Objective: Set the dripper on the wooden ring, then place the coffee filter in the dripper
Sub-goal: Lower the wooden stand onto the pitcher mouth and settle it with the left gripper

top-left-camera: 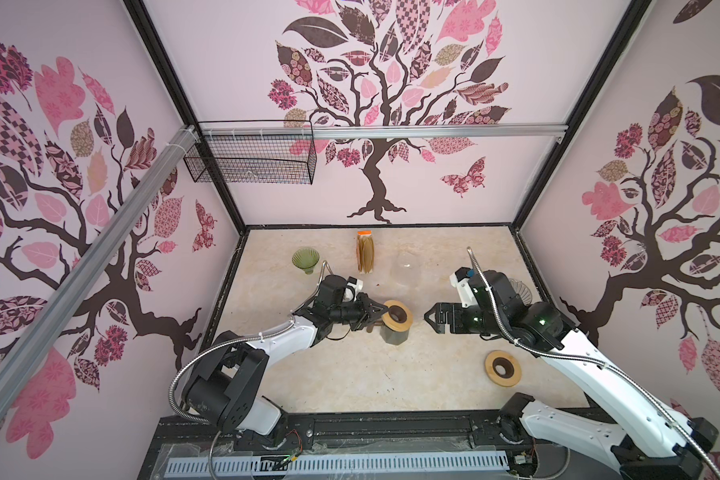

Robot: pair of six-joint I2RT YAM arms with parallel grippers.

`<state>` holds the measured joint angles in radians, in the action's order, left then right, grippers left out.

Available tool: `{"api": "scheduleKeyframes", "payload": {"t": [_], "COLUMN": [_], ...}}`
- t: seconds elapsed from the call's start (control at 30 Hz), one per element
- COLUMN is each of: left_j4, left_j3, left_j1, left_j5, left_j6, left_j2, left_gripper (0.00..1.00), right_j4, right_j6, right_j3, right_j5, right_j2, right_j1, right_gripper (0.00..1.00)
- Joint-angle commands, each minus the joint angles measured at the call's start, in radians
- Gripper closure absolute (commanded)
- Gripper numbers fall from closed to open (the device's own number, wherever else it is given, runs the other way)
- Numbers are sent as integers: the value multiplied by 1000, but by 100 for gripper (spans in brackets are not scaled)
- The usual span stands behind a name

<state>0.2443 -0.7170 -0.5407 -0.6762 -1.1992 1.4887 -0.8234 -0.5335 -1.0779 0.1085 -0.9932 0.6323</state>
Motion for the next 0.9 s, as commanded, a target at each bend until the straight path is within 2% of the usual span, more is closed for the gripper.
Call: {"api": "scheduleKeyframes", "payload": {"t": [0.0, 0.87], "left_j4": [25, -9], "left_j3": [-7, 6], "left_j1": [-8, -9], "left_j5": [-8, 9], "left_j6": [18, 19], "left_j2": [21, 0], "left_gripper": [100, 80], "right_j4": [2, 2], "right_j6": [23, 37], "right_j3": [-2, -3], "right_j5": [7, 16], "right_j2": [-5, -27], "right_j1": [-5, -6], "right_gripper": [0, 0]}}
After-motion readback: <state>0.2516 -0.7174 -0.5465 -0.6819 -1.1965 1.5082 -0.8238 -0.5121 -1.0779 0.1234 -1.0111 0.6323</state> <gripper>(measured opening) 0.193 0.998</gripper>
